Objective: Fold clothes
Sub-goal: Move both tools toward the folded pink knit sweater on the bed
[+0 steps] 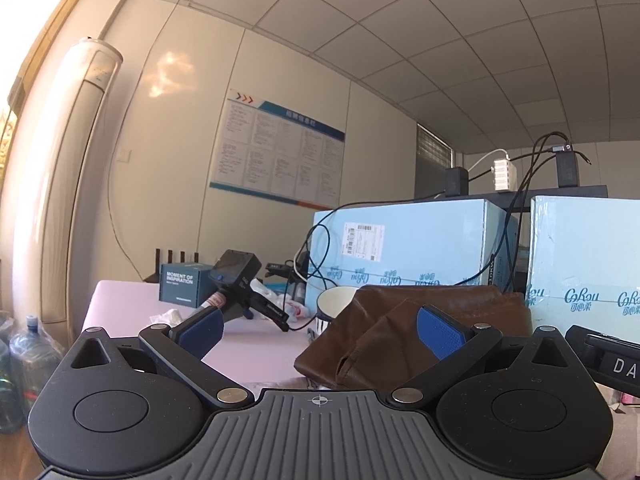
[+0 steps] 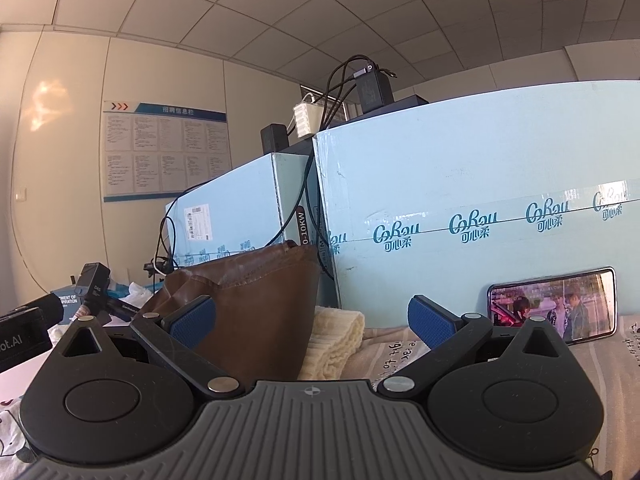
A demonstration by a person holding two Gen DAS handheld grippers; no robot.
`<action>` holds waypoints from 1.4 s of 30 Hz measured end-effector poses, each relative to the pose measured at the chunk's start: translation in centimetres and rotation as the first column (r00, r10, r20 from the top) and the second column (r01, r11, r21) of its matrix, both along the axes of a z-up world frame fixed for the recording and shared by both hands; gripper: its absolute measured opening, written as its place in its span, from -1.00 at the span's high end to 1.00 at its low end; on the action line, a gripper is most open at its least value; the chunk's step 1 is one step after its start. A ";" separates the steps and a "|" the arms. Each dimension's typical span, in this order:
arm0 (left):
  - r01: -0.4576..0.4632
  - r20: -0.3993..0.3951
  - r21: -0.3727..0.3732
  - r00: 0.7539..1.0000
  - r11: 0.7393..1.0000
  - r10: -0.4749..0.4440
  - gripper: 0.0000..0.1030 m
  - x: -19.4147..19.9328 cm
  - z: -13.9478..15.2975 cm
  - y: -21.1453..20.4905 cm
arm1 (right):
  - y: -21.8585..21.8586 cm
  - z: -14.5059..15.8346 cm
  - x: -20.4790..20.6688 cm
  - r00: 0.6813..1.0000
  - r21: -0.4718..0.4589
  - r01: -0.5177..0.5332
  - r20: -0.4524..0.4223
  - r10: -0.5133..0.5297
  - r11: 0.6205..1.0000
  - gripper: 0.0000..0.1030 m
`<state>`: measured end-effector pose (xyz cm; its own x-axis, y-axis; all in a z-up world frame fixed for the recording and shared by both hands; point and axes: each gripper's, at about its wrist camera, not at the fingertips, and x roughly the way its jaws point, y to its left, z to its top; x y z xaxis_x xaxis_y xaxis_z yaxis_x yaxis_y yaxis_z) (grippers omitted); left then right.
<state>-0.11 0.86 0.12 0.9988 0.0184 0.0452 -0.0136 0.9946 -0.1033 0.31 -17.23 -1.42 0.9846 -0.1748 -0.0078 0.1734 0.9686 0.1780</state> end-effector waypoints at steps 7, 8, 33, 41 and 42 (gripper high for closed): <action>0.029 0.010 -0.070 1.000 0.997 -0.028 -1.00 0.1 0.0 1.2 | 0.0 0.1 -0.2 1.000 0.034 0.006 0.020 -0.007 0.999 -1.00; 0.032 0.012 -0.084 0.999 0.996 -0.031 -1.00 0.0 0.0 1.4 | -0.1 0.0 -0.2 1.000 0.022 0.004 0.022 -0.005 1.000 -1.00; 0.195 0.086 -0.081 0.978 0.978 -0.188 -1.00 -1.1 0.9 1.1 | 0.8 2.3 -5.8 0.997 0.045 0.072 0.006 -0.073 0.996 -1.00; 0.333 0.111 -0.028 0.938 0.942 -0.328 -1.00 -3.4 2.3 -0.6 | 0.0 3.1 -10.1 0.990 0.055 0.139 0.032 -0.141 0.989 -1.00; 0.356 0.115 -0.018 0.929 0.934 -0.352 -1.00 -3.8 2.4 -0.9 | -0.1 3.3 -10.8 0.988 0.051 0.151 0.030 -0.153 0.987 -1.00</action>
